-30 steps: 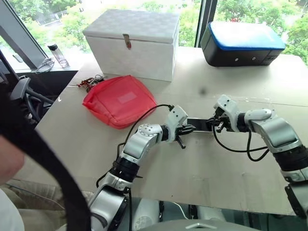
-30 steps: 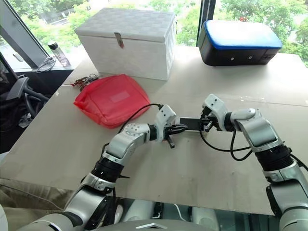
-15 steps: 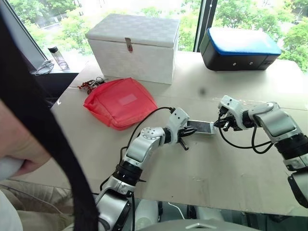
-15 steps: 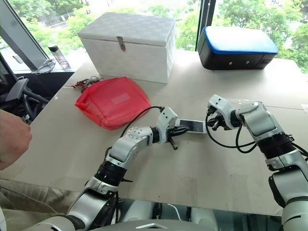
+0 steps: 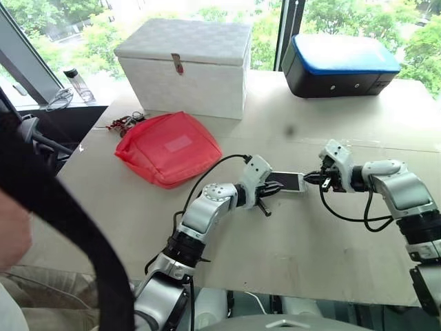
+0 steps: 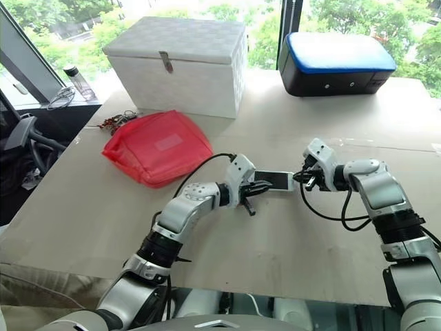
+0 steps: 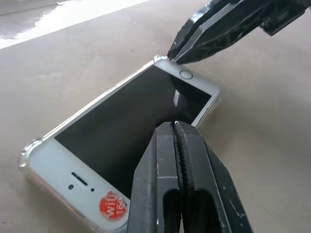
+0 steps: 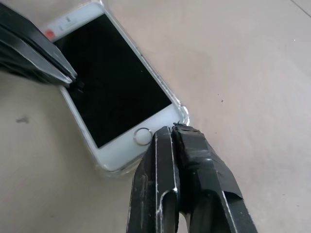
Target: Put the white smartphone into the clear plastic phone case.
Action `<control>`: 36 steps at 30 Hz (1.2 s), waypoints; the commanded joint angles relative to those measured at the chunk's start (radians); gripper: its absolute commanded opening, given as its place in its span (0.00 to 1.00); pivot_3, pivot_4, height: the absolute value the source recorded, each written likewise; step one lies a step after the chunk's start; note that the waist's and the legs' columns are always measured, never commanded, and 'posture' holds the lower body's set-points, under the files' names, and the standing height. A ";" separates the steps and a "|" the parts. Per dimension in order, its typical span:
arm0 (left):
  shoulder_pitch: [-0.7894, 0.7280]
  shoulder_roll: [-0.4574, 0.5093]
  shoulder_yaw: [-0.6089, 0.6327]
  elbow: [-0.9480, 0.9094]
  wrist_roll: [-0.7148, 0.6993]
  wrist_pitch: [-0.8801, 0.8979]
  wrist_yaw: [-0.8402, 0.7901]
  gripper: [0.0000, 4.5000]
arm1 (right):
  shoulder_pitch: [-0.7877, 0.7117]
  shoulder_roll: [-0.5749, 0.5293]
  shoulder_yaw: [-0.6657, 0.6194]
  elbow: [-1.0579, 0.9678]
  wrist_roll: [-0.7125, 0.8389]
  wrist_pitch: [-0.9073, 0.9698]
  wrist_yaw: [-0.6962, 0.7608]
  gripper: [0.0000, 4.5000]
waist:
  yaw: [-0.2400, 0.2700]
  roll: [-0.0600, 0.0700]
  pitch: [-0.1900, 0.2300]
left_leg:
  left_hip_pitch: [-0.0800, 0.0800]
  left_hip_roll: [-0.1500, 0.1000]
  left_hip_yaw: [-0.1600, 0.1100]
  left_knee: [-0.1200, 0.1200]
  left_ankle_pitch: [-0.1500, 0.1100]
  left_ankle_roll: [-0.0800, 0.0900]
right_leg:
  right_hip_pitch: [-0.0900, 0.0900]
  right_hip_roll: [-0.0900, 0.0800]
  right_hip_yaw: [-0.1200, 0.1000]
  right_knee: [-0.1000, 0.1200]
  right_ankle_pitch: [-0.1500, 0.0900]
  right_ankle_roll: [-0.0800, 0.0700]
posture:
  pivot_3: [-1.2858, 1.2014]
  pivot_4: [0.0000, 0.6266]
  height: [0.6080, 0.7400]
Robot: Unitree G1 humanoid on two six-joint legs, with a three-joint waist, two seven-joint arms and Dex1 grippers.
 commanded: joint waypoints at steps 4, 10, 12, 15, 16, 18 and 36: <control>0.004 0.008 -0.009 0.014 0.009 0.014 -0.007 0.01 | 0.074 -0.064 0.039 -0.161 0.013 0.056 0.008 0.00 | 0.007 0.001 0.001 | -0.001 0.000 0.000 -0.007 0.000 0.000 | -0.001 0.001 0.000 -0.007 0.000 0.000 | 0.52 0.24 1.00; 0.006 0.016 -0.012 0.010 0.010 0.017 -0.013 0.01 | 0.076 -0.038 0.141 -0.100 -0.068 0.023 -0.030 0.00 | -0.006 -0.001 0.001 | 0.001 0.000 0.000 -0.008 0.000 0.000 | 0.002 0.002 0.000 -0.010 0.000 0.000 | 0.52 0.24 1.00; 0.010 0.022 -0.011 0.006 0.012 0.018 -0.012 0.01 | 0.080 -0.027 0.135 -0.099 -0.075 -0.002 -0.043 0.00 | -0.011 -0.002 0.001 | 0.002 0.000 0.000 -0.008 0.000 0.000 | 0.003 0.002 0.000 -0.010 0.000 0.000 | 0.52 0.24 1.00; 0.018 0.032 -0.005 -0.003 0.013 0.019 -0.008 0.01 | 0.083 -0.004 0.045 -0.152 -0.013 0.011 -0.058 0.00 | -0.015 -0.004 0.002 | 0.003 0.000 0.000 -0.008 0.000 0.000 | 0.003 0.002 0.000 -0.010 0.000 0.000 | 0.52 0.24 1.00; 0.021 0.034 -0.003 -0.006 0.012 0.019 -0.008 0.01 | 0.087 -0.005 0.012 -0.169 0.001 0.012 -0.065 0.00 | -0.015 -0.004 0.002 | 0.003 0.000 0.000 -0.008 0.000 0.000 | 0.003 0.002 0.000 -0.010 0.000 0.000 | 0.52 0.24 1.00; 0.027 0.040 -0.001 -0.011 0.012 0.017 -0.007 0.01 | 0.103 -0.019 -0.035 -0.202 0.015 0.007 -0.074 0.00 | -0.014 -0.004 0.003 | 0.003 0.000 0.000 -0.008 0.000 0.000 | 0.002 0.002 0.000 -0.010 0.000 0.000 | 0.52 0.24 1.00; 0.033 0.082 0.030 -0.026 0.002 -0.035 -0.014 0.01 | 0.147 0.053 0.047 -0.198 0.019 -0.048 -0.179 0.00 | -0.008 -0.001 0.009 | 0.003 0.000 0.001 -0.009 0.000 0.000 | 0.003 0.003 0.000 -0.011 0.000 0.000 | 0.52 0.24 1.00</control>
